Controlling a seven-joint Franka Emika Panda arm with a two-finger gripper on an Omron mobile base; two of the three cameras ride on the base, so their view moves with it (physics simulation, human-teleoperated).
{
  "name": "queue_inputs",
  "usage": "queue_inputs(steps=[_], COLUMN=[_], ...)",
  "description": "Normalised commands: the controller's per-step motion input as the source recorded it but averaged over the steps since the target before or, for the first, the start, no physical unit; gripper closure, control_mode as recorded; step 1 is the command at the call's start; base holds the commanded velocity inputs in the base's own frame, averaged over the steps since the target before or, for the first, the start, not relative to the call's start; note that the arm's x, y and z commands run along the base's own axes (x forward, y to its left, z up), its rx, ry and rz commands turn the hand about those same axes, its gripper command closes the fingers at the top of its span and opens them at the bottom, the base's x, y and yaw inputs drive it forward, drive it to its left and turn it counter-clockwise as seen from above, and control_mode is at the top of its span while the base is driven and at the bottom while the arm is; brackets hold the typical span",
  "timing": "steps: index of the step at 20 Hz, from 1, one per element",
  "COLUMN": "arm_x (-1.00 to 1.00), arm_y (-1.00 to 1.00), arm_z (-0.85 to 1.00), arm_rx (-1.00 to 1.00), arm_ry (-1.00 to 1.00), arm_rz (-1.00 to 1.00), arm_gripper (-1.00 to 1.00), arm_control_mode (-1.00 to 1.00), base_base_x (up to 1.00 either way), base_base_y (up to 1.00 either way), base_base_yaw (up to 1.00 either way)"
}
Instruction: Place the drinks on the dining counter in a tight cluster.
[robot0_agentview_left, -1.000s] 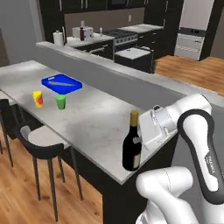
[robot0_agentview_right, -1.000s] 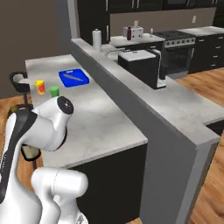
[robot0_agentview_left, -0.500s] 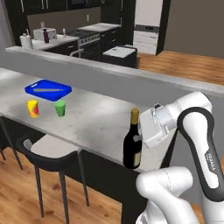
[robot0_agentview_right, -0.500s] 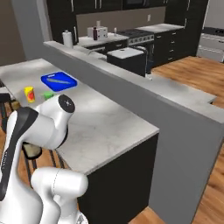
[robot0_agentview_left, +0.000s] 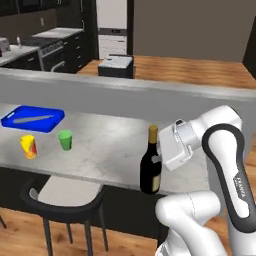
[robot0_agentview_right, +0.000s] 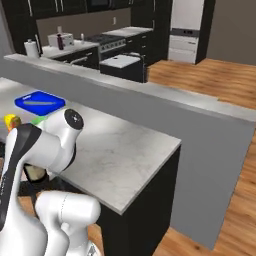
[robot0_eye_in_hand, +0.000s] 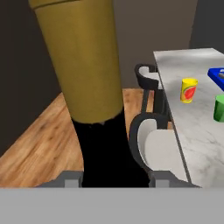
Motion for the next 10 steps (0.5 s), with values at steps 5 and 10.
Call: queue_inputs(steps=[5, 10], arm_x=[0.0, 0.0], arm_y=[0.0, 0.0], arm_z=[0.0, 0.0], arm_rx=[0.0, 0.0], arm_ry=[0.0, 0.0], arm_rz=[0.0, 0.0], arm_gripper=[1.0, 1.0], arm_control_mode=[1.0, 1.0], base_base_x=[0.7, 0.11], base_base_y=[0.0, 0.0], base_base_yaw=[-0.55, -0.17])
